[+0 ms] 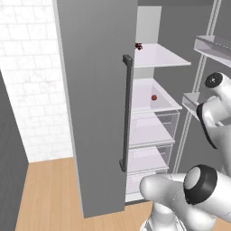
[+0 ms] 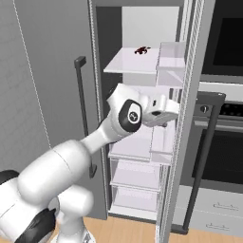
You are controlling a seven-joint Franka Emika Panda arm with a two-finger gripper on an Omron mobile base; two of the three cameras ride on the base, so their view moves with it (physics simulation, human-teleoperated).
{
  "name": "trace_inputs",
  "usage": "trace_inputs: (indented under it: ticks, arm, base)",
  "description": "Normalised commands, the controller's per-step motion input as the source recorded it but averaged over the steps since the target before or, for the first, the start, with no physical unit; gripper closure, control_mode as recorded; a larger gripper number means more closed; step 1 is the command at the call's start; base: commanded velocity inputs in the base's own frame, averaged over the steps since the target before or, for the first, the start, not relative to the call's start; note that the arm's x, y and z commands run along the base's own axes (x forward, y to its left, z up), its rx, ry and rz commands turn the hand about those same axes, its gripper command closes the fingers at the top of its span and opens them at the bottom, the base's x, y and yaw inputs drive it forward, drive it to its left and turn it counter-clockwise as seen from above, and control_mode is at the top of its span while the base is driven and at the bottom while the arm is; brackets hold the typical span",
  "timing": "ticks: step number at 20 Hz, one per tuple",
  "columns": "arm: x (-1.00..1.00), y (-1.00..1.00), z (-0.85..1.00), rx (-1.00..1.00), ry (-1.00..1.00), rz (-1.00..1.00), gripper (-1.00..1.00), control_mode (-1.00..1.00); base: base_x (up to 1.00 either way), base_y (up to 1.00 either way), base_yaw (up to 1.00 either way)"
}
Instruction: Take the strawberry from the fridge and place it on top of the pancake, located on the dining counter.
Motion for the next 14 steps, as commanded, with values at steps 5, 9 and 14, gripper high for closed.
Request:
trace_inputs:
  ticks: [5, 9, 14]
  arm:
    - [-0.63, -0.15, 0.07, 0.14, -0.15, -0.02, -1.0, -1.0]
    - [-0.58, 0.54, 0.27, 0.07, -0.21, 0.0, -1.0, -1.0]
    - [-0.23, 0.96, 0.08, 0.08, -0.15, 0.0, -1.0, -1.0]
  base:
    - [0.0, 0.0, 0.0]
    - [0.0, 0.0, 0.0]
    - [0.0, 0.0, 0.0]
